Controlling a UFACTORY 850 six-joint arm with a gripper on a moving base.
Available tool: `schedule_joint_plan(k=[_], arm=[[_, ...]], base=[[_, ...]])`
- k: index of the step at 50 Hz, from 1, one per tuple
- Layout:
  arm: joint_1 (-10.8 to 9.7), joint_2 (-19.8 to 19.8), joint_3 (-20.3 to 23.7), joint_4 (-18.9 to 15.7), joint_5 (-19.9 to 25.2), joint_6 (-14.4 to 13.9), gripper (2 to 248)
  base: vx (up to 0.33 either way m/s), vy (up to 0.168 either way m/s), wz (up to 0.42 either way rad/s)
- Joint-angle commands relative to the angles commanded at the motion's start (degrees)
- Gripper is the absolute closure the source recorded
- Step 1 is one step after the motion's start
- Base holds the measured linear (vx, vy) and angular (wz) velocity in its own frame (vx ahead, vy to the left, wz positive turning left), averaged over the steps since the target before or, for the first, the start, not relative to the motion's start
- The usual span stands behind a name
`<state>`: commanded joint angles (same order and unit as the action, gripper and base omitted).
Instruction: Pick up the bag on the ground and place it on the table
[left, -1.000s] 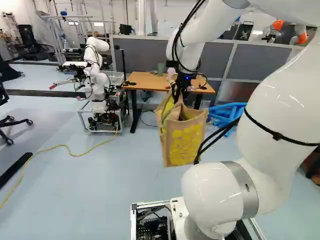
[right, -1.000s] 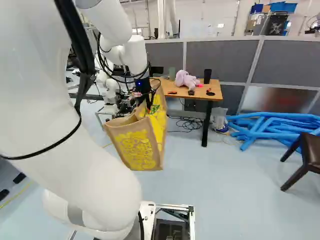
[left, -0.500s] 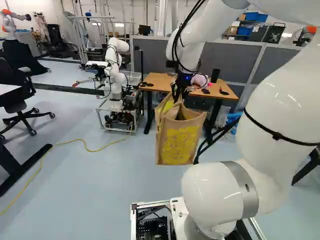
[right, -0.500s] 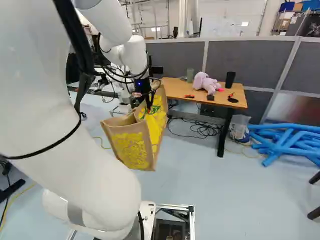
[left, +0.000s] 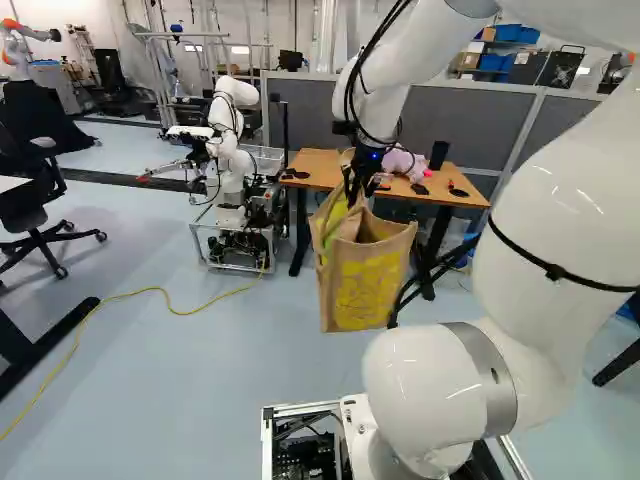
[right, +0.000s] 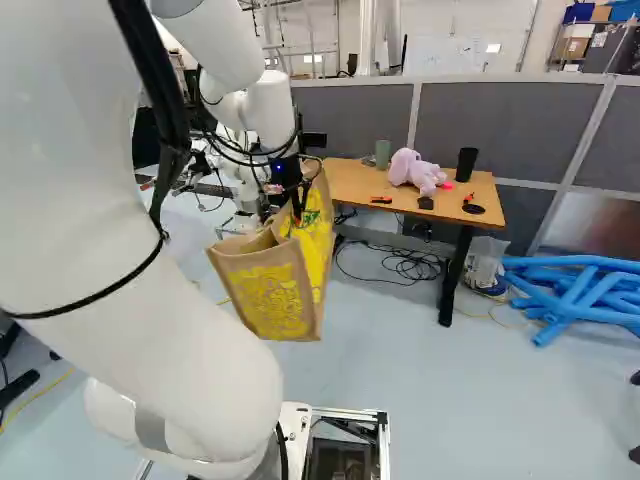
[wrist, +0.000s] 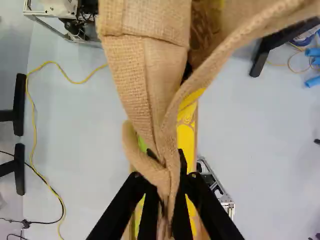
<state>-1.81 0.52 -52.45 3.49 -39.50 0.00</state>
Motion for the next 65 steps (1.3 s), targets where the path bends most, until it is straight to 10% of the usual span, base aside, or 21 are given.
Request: schedule_joint_plan(k=[65], arm=[[0.0,0.0,0.0,0.0,0.0,0.0,222]], base=[[0.140,0.004,0.005]])
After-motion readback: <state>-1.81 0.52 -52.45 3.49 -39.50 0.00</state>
